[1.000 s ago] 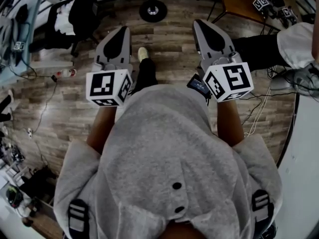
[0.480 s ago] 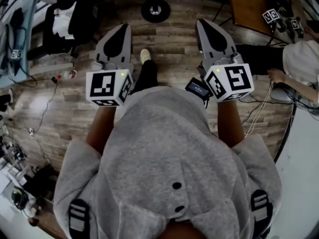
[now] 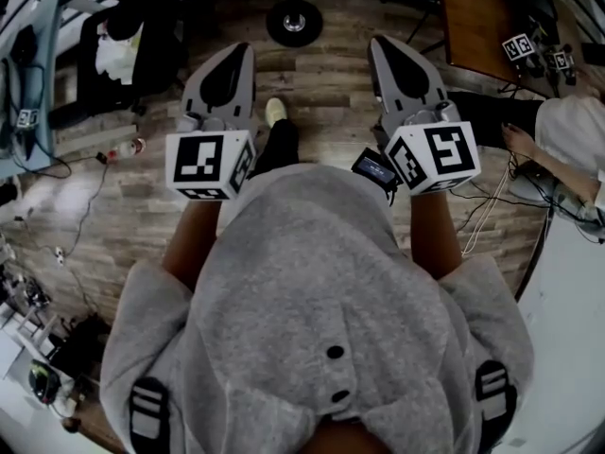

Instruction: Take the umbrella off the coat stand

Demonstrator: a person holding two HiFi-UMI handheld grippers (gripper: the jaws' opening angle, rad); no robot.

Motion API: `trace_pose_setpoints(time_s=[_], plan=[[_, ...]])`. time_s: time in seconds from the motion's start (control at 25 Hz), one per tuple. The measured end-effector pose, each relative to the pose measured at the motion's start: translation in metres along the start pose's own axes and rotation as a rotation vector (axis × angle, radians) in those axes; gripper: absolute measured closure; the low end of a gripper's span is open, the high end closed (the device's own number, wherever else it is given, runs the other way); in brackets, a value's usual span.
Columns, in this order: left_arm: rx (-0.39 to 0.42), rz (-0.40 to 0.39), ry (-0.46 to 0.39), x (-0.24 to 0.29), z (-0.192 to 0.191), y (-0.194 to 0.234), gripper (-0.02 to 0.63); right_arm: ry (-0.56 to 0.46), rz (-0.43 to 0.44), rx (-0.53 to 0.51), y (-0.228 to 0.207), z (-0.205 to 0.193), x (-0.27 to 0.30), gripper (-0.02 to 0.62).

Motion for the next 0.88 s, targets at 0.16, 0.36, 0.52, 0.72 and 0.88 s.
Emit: trace_pose_setpoints(time_s=[0.16,0.36,0.52,0.72,0.88], plan=[[-0.006,-0.013,-0.005,0.014,0.002,0.013,0.591,0.003,-0.003,0.002,0.000,0.005,0.021,0.584],[-0.007,-0.030,-0.014,0.030,0.006,0.035,0.591,0.005,-0.014,-0.002,0.001,0.013,0.046,0.583],[-0.003,-0.053,-0.015,0.044,0.007,0.050,0.591,0.009,-0.027,-0.003,0.001,0.020,0.067,0.583],[0.004,-0.091,-0.028,0.059,0.007,0.064,0.591,0.011,-0.048,-0.009,0.002,0.025,0.089,0.583],[0.008,-0.116,-0.049,0.071,0.013,0.081,0.591,0.005,-0.058,-0.017,0.008,0.033,0.107,0.583]])
Point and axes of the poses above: the fingertips, and each gripper's own axes: x forward along the fingers, y to its left, z out of its top, the point moved 5 cm from there along -x, backward along the fingers, and after that the axes turned 13 degrees about x, right-handed, at the moved point
